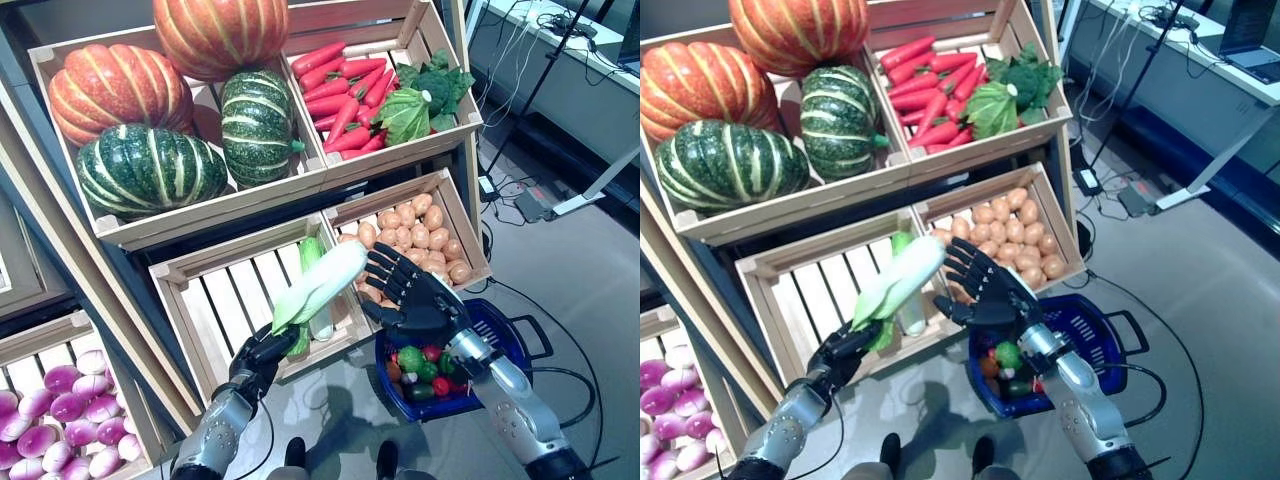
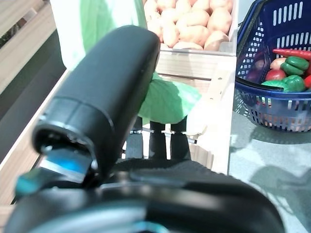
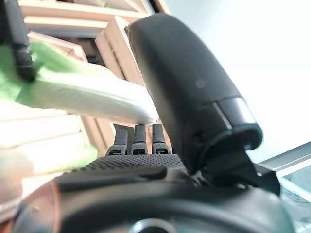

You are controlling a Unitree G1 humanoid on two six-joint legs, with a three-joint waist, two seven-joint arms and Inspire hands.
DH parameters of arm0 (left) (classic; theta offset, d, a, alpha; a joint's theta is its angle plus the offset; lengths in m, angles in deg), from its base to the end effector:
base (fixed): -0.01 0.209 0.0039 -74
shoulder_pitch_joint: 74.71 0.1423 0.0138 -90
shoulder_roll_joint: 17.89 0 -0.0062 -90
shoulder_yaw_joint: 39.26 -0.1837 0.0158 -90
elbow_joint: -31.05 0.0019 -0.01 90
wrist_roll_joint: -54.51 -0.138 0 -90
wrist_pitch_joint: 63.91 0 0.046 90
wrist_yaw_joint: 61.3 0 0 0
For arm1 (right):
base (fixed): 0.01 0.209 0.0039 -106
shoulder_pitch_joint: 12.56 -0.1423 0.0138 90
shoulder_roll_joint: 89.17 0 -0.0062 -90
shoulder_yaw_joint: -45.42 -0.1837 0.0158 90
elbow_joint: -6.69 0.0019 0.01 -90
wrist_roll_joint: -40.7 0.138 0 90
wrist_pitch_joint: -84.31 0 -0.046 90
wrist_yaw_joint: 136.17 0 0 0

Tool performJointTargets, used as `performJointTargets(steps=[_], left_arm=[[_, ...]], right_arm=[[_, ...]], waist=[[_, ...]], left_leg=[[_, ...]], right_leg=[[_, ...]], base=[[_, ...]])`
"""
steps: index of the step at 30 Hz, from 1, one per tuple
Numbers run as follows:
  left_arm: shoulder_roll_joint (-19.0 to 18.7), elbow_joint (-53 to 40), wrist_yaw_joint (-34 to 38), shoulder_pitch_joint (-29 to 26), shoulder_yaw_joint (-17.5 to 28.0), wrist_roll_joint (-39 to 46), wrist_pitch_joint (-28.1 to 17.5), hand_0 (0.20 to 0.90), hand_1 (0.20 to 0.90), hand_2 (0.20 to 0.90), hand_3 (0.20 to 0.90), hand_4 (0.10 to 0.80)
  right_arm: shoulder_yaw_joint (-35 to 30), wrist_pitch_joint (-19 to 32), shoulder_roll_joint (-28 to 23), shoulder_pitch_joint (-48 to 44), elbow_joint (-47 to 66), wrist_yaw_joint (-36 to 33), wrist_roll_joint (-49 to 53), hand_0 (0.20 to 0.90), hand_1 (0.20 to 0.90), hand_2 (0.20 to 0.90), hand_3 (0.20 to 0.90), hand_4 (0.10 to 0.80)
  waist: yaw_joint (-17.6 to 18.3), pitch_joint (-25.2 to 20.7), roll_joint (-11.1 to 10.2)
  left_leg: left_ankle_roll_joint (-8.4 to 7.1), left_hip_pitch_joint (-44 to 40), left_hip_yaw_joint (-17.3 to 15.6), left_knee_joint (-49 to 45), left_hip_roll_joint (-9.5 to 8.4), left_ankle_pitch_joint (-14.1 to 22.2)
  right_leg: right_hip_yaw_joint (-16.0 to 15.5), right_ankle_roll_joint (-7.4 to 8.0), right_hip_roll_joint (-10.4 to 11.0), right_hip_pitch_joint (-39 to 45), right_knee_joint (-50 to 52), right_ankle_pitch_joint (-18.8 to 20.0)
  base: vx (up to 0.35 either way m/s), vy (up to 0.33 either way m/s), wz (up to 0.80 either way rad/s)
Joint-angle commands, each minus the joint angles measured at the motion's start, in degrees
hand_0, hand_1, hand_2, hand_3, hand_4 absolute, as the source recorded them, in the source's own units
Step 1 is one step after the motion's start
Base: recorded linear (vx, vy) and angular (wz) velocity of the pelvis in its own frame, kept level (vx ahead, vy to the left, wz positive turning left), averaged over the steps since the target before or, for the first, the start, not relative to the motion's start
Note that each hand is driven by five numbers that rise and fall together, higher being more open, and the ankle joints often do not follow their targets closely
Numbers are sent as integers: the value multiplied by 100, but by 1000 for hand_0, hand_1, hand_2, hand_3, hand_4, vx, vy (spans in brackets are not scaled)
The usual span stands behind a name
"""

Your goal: Put vegetables into the basket

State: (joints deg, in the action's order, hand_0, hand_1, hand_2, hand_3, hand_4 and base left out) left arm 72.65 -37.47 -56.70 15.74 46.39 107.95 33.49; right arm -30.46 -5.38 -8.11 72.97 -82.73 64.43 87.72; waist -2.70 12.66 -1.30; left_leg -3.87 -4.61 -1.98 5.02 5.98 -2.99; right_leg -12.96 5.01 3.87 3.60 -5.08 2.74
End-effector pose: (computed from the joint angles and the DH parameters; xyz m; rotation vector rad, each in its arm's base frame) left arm 0.1827 0.2011 -0.0232 -0.6327 0.5150 0.1918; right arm 0.2140 -0.1803 0.0592 0.3856 -0.0057 0.5962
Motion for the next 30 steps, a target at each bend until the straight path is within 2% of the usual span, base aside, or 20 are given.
performJointTargets(steps=[1, 4, 15, 22, 27, 30], left_arm=[[-89, -52, -516, -579, -226, -258, -193, 300, 300, 300, 300, 400], [-85, 39, -520, -632, -363, -372, -189, 300, 300, 300, 300, 400], [26, 143, -624, -725, -617, -520, -27, 300, 300, 300, 300, 400], [-4, 124, -547, -727, -689, -558, -116, 300, 300, 300, 300, 400], [-48, 61, -405, -729, -743, -547, -148, 300, 300, 300, 300, 400], [-73, -1, -307, -733, -751, -548, -163, 300, 300, 300, 300, 400]], right_arm=[[188, -135, 218, -457, 813, 430, 712, 900, 900, 900, 900, 800], [320, -427, 339, -598, 927, 411, 1077, 900, 900, 900, 900, 800], [581, -417, 748, -905, 1016, -35, 1219, 900, 900, 900, 900, 800], [475, -224, 868, -836, 774, -1027, 1127, 900, 900, 900, 900, 800], [390, 84, 809, -765, 732, -1873, 484, 900, 900, 900, 900, 800], [329, 99, 738, -741, 767, -2224, 274, 900, 900, 900, 900, 800]], waist=[[-83, -475, -175], [-109, -508, -172], [-189, -652, -143], [-147, -664, -90], [-82, -655, -58], [-49, -640, -37]], left_leg=[[-80, 127, -81, -2, -122, 98], [-83, 116, -55, -2, -125, 114], [-101, 87, -7, -2, -128, 156], [-96, 54, -14, -2, -114, 174], [-81, 35, -27, -2, -108, 177], [-69, 26, -33, -2, -106, 179]], right_leg=[[-236, 192, 314, 274, 8, -50], [-244, 192, 318, 284, 8, -54], [-261, 209, 371, 303, 8, -55], [-217, 225, 389, 297, 8, -33], [-154, 230, 392, 282, 8, -20], [-109, 231, 391, 270, 8, -15]], base=[[0, 0, 0], [0, 0, 0], [0, 0, 0], [0, 0, 0], [0, 0, 0], [0, 0, 0]])
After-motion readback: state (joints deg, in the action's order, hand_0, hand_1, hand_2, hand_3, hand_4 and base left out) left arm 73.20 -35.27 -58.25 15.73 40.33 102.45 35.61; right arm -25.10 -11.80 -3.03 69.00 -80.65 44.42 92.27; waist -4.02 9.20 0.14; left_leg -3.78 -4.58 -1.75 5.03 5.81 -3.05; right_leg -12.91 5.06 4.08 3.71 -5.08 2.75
